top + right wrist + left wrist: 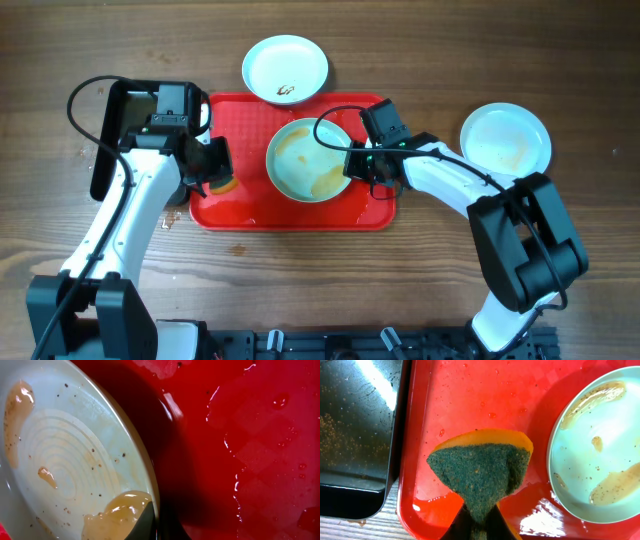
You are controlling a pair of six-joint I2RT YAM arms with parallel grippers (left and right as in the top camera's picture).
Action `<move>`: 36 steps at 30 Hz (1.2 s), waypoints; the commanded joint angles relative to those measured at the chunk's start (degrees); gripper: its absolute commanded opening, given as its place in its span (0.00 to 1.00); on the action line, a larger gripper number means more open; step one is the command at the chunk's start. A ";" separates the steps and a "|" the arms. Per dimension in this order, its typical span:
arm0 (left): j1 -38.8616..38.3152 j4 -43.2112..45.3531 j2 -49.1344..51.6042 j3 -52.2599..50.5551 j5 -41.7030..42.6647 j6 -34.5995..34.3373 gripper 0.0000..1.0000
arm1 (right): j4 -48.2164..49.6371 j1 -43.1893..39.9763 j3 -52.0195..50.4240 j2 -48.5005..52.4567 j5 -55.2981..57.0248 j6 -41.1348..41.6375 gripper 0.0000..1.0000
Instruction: Clean dirty plates on tray and stack at the side
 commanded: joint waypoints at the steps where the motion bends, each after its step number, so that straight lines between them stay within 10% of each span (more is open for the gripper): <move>1: 0.33 0.02 0.37 -0.15 0.94 0.76 0.04 | -1.22 0.04 -1.44 3.15 1.22 0.79 0.04; 22: 0.33 0.02 0.37 -0.13 0.96 0.74 0.04 | -11.28 0.04 -1.36 -13.75 19.06 -0.72 0.04; 25: 0.33 0.02 0.37 -0.13 0.96 0.74 0.04 | -10.38 0.04 -1.62 -13.25 16.37 2.08 0.45; 29: 0.33 0.00 0.37 -0.13 0.96 0.74 0.04 | -9.53 0.04 -1.62 -10.03 13.42 2.47 0.56; 31: 0.33 0.00 0.37 -0.13 0.96 0.74 0.04 | -9.31 0.07 -1.62 -7.67 11.76 2.51 0.31; 36: 0.33 0.02 0.37 -0.15 0.94 0.76 0.04 | -9.16 0.07 -1.62 -3.02 9.44 3.56 0.38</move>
